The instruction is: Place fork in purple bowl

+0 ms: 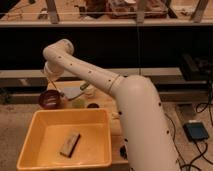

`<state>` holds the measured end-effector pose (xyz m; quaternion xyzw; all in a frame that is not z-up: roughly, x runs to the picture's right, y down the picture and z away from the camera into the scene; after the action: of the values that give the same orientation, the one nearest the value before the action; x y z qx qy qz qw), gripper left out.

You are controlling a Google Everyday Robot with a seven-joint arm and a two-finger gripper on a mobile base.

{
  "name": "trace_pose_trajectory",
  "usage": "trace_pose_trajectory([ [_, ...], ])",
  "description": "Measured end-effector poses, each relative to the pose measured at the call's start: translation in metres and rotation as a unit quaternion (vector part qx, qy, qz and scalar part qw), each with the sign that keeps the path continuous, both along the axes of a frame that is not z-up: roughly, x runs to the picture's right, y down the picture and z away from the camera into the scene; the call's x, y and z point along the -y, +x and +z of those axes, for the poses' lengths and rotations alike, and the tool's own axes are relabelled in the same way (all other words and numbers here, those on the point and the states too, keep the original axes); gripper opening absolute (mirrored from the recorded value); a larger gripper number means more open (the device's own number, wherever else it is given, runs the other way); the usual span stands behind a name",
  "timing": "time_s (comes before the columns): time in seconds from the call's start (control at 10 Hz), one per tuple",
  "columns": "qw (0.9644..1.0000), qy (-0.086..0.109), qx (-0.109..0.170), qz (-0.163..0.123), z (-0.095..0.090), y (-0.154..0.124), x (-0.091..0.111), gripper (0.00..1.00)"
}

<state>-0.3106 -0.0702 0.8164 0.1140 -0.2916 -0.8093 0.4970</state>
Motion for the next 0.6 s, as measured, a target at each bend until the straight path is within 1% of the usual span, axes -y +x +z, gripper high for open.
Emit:
trace_pose_trajectory([
  [0.2,0.9999,-0.001,0.016,0.007,0.015,-0.006,-0.001,0.0],
  [0.5,0.9987,-0.008,0.049,-0.011,0.034,-0.028,-0.017,0.0],
  [0.6,0.9982,-0.012,0.057,-0.016,0.043,-0.032,-0.019,0.0],
])
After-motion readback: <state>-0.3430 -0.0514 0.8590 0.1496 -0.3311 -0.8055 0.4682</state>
